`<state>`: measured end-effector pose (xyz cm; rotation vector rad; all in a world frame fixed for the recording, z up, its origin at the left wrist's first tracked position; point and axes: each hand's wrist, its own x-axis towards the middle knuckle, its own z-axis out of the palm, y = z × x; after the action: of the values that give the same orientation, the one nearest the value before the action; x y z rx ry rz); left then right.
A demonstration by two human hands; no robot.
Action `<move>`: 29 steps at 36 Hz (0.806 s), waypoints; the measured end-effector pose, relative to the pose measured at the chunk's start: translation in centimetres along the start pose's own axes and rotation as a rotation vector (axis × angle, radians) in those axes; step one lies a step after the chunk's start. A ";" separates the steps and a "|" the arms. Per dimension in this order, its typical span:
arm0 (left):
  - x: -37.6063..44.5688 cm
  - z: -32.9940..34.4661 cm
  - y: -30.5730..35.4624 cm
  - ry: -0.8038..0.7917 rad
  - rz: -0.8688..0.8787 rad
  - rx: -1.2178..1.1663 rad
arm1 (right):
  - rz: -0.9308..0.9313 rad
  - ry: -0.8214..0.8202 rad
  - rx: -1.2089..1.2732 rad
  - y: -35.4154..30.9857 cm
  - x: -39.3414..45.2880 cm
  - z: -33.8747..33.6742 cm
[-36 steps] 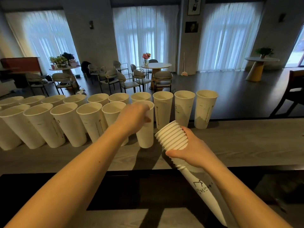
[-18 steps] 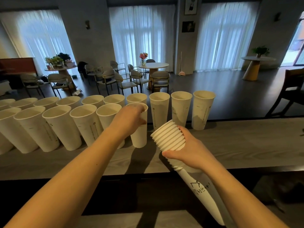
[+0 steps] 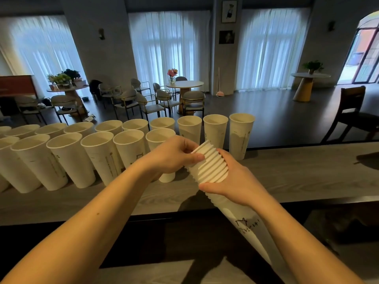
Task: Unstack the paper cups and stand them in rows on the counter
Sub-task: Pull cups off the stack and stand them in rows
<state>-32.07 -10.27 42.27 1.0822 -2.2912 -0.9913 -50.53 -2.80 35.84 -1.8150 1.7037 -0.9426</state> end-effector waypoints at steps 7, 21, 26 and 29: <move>0.1 -1.5 1.2 0.434 0.074 0.059 | 0.052 -0.001 0.007 1.9 -0.9 -1.2; 5.3 3.8 -1.2 0.350 0.145 0.761 | 0.184 -0.011 -0.023 4.3 -0.6 -2.3; 6.8 3.8 -2.3 0.427 0.154 0.846 | 0.172 -0.012 0.014 4.5 0.0 -2.6; 7.5 3.7 -2.7 0.430 0.154 0.892 | 0.171 -0.003 0.023 4.6 0.3 -2.6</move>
<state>-37.66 -15.84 38.29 1.2296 -2.3882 0.3755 -55.58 -3.28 34.15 -1.6256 1.8058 -0.8842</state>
